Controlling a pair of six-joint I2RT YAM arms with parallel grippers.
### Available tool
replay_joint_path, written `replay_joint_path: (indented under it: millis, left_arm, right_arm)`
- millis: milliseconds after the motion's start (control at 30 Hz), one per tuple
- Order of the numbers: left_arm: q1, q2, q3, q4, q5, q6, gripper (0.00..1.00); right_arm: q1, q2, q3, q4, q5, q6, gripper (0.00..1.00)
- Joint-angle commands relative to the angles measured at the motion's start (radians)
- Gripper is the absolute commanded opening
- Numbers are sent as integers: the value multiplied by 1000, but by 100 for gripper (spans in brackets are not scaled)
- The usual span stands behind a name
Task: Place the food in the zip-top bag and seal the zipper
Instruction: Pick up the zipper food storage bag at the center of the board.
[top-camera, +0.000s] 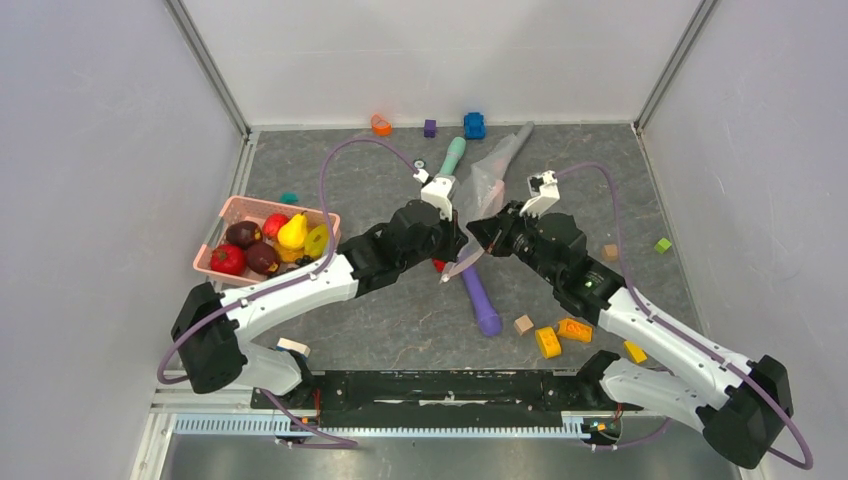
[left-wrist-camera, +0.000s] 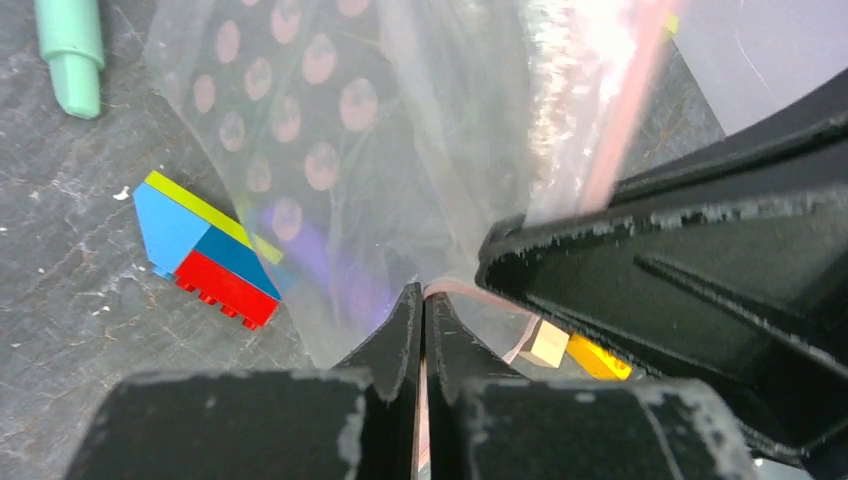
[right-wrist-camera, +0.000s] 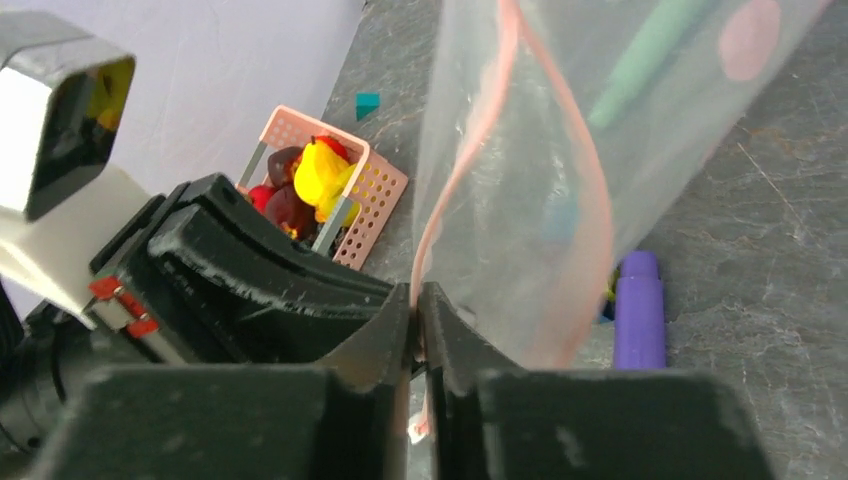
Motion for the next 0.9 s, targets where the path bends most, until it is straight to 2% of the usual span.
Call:
replay_joint_path:
  millis: [0, 33, 133, 200, 233, 300, 500, 567, 633, 867]
  left_arm:
    - [7, -7, 81, -30, -110, -51, 2]
    - [7, -19, 76, -36, -131, -59, 2]
    - [7, -59, 53, -55, -192, -103, 2]
    - [7, -87, 38, -61, -206, -117, 2]
    - [7, -101, 32, -64, -209, -123, 2]
    - [7, -125, 24, -75, -212, -132, 2]
    - [7, -166, 26, -132, -257, -173, 2]
    - [7, -177, 22, -131, -254, -175, 2]
    - [7, -182, 18, -137, -257, -181, 2]
    - [7, -206, -3, -171, -286, -194, 2]
  right_arm:
    - [-7, 6, 115, -23, -131, -192, 21]
    - [-8, 7, 146, -53, -131, -231, 27]
    - [-9, -8, 200, -146, -49, -323, 63]
    - [-8, -33, 203, -166, 10, -364, 81]
    - [-8, -50, 197, -172, 45, -380, 89]
    - [-9, -81, 169, -168, 111, -389, 98]
    - [-8, -79, 101, -120, 180, -340, 98]
    - [-9, -48, 99, -73, 182, -309, 95]
    - [-9, -9, 107, 12, 130, -295, 91]
    - [-8, 123, 109, 164, 7, -180, 89]
